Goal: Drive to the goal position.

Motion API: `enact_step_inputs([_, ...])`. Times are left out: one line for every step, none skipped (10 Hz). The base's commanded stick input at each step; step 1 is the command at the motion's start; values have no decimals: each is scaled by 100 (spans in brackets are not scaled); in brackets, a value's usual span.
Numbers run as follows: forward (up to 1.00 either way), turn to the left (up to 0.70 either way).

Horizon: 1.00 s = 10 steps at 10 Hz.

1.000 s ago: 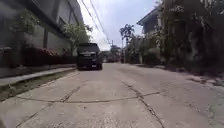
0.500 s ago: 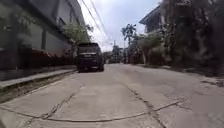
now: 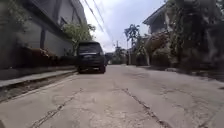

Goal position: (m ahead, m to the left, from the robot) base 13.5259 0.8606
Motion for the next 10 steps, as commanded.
enact_step_inputs([100,0])
enact_step_inputs([100,0])
enact_step_inputs([100,0])
enact_step_inputs([100,-2])
enact_step_inputs([100,-3])
enact_step_inputs([100,-4])
enact_step_inputs([100,-2])
enact_step_inputs([100,0])
enact_step_inputs([100,0])
enact_step_inputs([100,-3])
